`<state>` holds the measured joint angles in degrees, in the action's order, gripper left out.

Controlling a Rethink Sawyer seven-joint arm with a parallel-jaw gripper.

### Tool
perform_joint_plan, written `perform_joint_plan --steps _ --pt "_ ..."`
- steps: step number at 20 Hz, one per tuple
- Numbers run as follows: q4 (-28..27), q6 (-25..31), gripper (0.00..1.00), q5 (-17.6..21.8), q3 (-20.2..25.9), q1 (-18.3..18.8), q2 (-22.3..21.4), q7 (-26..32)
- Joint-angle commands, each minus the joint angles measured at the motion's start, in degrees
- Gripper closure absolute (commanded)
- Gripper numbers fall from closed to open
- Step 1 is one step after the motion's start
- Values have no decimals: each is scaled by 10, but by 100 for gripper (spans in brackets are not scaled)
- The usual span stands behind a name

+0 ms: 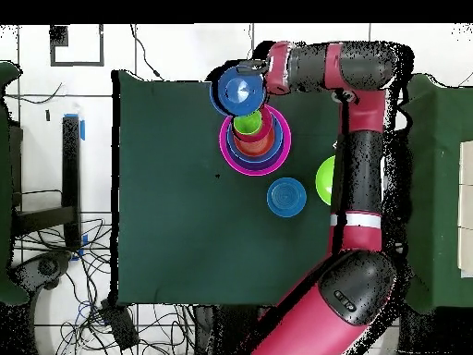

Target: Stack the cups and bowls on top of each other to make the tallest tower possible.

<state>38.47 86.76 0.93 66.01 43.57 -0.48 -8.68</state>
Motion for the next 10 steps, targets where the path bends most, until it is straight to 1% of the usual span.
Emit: perform_joint_plan --steps 1,3,7,10 --pt "-61 71 100 -3 -31 -27 33 -5" --pt "-68 82 100 2 -32 -28 35 -5" --pt "-62 81 100 5 -37 -23 34 -10" --pt "-69 85 100 6 -34 -26 39 -8"
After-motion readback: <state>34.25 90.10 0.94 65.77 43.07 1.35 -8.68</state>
